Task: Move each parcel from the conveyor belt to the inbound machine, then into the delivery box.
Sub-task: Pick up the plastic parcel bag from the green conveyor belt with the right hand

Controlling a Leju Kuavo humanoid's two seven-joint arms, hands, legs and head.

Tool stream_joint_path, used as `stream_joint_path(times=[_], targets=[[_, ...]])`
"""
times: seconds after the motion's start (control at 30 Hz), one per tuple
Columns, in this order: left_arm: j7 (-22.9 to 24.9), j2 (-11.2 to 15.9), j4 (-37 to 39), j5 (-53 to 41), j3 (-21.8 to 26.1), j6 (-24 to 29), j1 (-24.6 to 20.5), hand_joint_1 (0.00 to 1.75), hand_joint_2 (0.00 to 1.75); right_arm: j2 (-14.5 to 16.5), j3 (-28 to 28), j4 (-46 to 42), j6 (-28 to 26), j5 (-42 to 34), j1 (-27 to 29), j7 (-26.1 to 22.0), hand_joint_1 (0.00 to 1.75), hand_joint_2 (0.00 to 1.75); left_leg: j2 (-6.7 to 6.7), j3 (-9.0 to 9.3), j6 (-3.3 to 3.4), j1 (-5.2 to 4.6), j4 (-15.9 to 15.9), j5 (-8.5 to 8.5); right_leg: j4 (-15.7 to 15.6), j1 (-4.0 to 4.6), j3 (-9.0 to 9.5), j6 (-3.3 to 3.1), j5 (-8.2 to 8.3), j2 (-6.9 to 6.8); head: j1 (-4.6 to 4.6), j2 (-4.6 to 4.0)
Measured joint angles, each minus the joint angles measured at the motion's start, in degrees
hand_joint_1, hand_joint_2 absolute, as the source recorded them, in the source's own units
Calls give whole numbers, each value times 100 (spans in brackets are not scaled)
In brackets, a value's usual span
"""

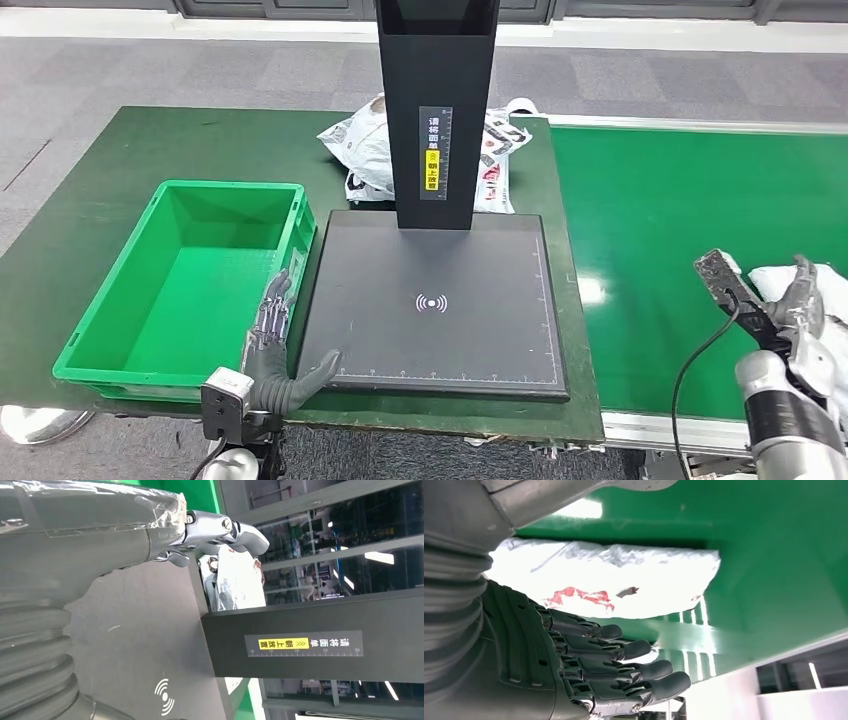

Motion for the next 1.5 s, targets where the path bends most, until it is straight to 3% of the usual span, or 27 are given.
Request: stream_joint_path(times=[0.33,0.43,0.57,0.63,0.93,1.5], targets=[[-33,85,119,48,-32,86,-17,0,175,-215,1,691,-27,244,-296,163,0,175,0,-5,1,-3,0,0,0,-4,0,1,0,0,0,0],[-57,117,161,61,-42,97,-28,0,175,-246,44,867,517,516,-381,349,0,175,0,-4,1,-3,0,0,0,-4,0,1,0,-1,0,0],[-90,135,259,58,-51,48,-80,0,175,-363,323,1138,1770,971,-421,570,0,175,-7,-4,3,-3,1,1,0,-4,0,1,0,-8,0,0],[-107,135,315,51,-51,32,-113,0,175,-428,494,1247,2034,1080,-414,582,0,175,-7,-5,3,-3,1,1,0,-4,0,1,0,-8,0,0],[-120,135,457,45,-51,21,-170,0,175,-595,876,1472,2124,1133,-413,581,0,175,-5,-6,3,-3,1,1,0,-4,-2,1,-1,-6,0,0],[-117,134,497,36,-51,-2,-182,0,175,-643,965,1549,2227,1203,-415,639,0,175,-5,-6,3,-3,1,1,0,-4,-1,1,0,-6,0,0]])
